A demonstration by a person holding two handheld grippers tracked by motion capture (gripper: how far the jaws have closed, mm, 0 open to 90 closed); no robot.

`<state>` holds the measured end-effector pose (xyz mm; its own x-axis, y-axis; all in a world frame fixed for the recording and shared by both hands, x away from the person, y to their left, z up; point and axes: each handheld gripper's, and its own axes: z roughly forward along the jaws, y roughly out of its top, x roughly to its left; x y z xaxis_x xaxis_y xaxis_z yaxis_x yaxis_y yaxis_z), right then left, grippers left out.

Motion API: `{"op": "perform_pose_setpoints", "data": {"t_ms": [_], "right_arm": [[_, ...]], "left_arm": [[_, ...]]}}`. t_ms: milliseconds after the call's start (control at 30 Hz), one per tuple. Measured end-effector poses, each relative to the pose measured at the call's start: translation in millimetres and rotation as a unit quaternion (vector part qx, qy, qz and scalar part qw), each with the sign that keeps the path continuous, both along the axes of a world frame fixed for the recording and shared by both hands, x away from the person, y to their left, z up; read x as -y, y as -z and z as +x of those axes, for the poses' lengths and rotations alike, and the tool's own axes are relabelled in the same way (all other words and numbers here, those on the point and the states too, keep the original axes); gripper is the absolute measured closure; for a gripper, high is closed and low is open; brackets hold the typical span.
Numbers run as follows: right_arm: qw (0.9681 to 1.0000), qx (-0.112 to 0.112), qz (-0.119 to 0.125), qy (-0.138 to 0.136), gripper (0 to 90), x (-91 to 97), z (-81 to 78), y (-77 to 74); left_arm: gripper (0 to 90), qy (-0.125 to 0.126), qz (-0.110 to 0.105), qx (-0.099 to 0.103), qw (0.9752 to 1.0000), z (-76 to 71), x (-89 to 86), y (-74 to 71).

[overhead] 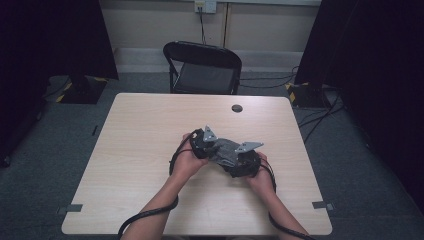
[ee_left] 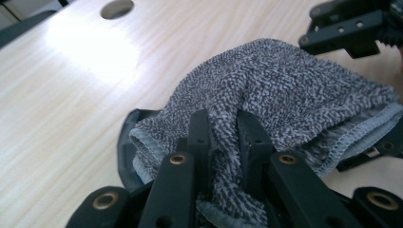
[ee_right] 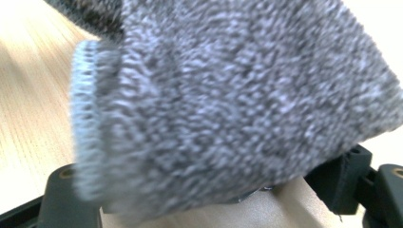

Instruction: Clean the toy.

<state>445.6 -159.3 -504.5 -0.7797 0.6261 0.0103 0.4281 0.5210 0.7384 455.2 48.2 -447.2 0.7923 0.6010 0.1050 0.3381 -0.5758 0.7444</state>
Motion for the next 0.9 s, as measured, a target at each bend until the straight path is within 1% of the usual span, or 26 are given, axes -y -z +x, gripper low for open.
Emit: {"op": "perform_pose_setpoints", "data": {"t_ms": [33,67,100,200,233,267,300,400,433,533,567,633,700,900], "right_arm": [[1.0000,0.000,0.000,0.000,23.3,0.0,0.0,0.0],[1.0000,0.000,0.000,0.000,23.3,0.0,0.0,0.0],[1.0000,0.000,0.000,0.000,23.3,0.0,0.0,0.0],[1.0000,0.000,0.000,0.000,23.3,0.0,0.0,0.0],[1.0000,0.000,0.000,0.000,23.3,0.0,0.0,0.0],[1.0000,0.000,0.000,0.000,23.3,0.0,0.0,0.0],[1.0000,0.000,0.000,0.000,23.3,0.0,0.0,0.0],[1.0000,0.000,0.000,0.000,23.3,0.0,-0.1,0.0],[1.0000,0.000,0.000,0.000,23.3,0.0,0.0,0.0],[1.0000,0.000,0.000,0.000,23.3,0.0,0.0,0.0],[1.0000,0.000,0.000,0.000,23.3,0.0,0.0,0.0],[1.0000,0.000,0.000,0.000,23.3,0.0,0.0,0.0],[1.0000,0.000,0.000,0.000,23.3,0.0,0.0,0.0],[1.0000,0.000,0.000,0.000,23.3,-0.1,-0.1,0.0]], "left_arm": [[78.2,0.007,0.004,0.001,1.0000,-1.6,2.4,1.3],[78.2,0.007,0.004,0.001,1.0000,-1.6,2.4,1.3],[78.2,0.014,0.016,0.000,0.9998,-3.5,3.5,3.6],[78.1,0.016,0.017,-0.004,0.9997,-4.4,3.0,6.6],[78.1,0.015,0.012,-0.005,0.9998,-4.3,1.3,8.3],[78.1,0.015,0.012,-0.005,0.9998,-4.3,1.3,8.3],[78.1,0.012,0.013,-0.002,0.9998,-4.1,-0.4,8.1],[78.1,0.011,0.015,-0.001,0.9998,-3.4,-2.0,7.1],[78.1,0.010,0.021,0.001,0.9997,-2.3,-3.8,5.9],[78.1,0.008,0.022,0.004,0.9997,-1.1,-6.2,4.5],[78.1,0.001,0.021,0.005,0.9998,0.0,-8.9,3.4],[78.1,0.001,0.023,0.005,0.9997,0.9,-10.6,2.4],[78.1,-0.005,0.022,0.007,0.9997,2.6,-13.8,1.3],[78.1,-0.010,0.021,0.005,0.9997,5.5,-17.3,0.5]]}}
